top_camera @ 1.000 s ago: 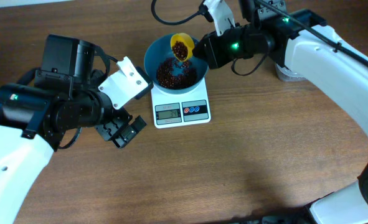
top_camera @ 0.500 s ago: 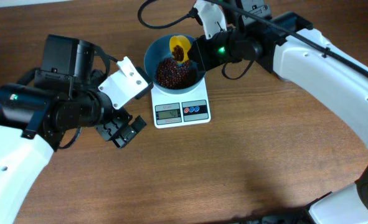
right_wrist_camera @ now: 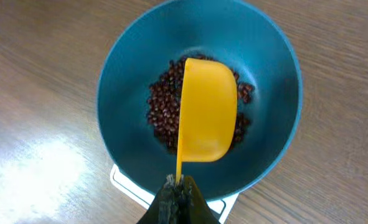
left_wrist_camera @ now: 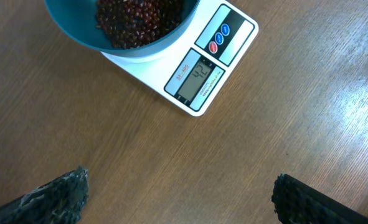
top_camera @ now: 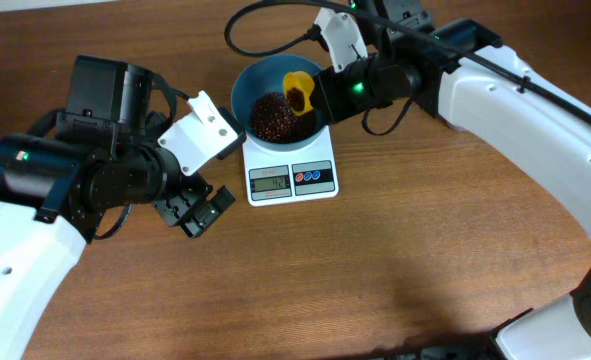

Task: Scoop item into bowl and weigh 50g on scale
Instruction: 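Hold the emptied scoop above the blue bowl with the right gripper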

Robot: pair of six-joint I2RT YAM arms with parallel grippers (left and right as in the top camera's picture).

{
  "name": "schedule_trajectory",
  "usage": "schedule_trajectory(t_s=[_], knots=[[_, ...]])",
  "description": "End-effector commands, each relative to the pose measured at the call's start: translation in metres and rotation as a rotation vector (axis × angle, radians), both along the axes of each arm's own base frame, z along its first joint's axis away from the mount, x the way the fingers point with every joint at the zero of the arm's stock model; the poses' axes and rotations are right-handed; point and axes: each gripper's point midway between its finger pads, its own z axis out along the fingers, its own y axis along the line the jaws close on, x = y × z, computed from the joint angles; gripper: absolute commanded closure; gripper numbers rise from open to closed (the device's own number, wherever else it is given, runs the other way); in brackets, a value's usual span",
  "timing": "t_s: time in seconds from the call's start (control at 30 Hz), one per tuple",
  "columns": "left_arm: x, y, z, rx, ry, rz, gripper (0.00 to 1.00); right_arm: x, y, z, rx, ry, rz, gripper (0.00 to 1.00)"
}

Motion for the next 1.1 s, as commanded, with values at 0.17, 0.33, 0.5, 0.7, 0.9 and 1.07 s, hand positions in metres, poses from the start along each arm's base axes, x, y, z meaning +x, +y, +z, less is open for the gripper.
schedule_trajectory(t_s=[0.17,0.33,0.5,0.7,0.9,1.07], knots=[[0.002,-0.001,0.007,0.001,-0.025,-0.013,0.01,0.006,0.001,0.026,0.000,-0.073,-0.019,0.96],[0.002,-0.001,0.007,0.001,-0.025,-0.013,0.01,0.012,0.006,0.032,0.004,-0.113,-0.024,0.96],[0.002,-0.001,0.007,0.001,-0.025,-0.013,0.01,0.012,0.007,0.029,0.005,-0.094,-0.045,0.96],[0.002,-0.001,0.007,0.001,-0.025,-0.013,0.01,0.012,0.004,0.027,0.005,-0.068,-0.084,0.96],[0.002,-0.001,0.007,0.001,-0.025,-0.013,0.01,0.006,0.000,0.015,-0.053,-0.026,-0.115,0.96],[0.002,-0.001,0.007,0.001,-0.025,-0.013,0.01,0.007,0.009,0.027,-0.002,-0.039,-0.096,0.96]])
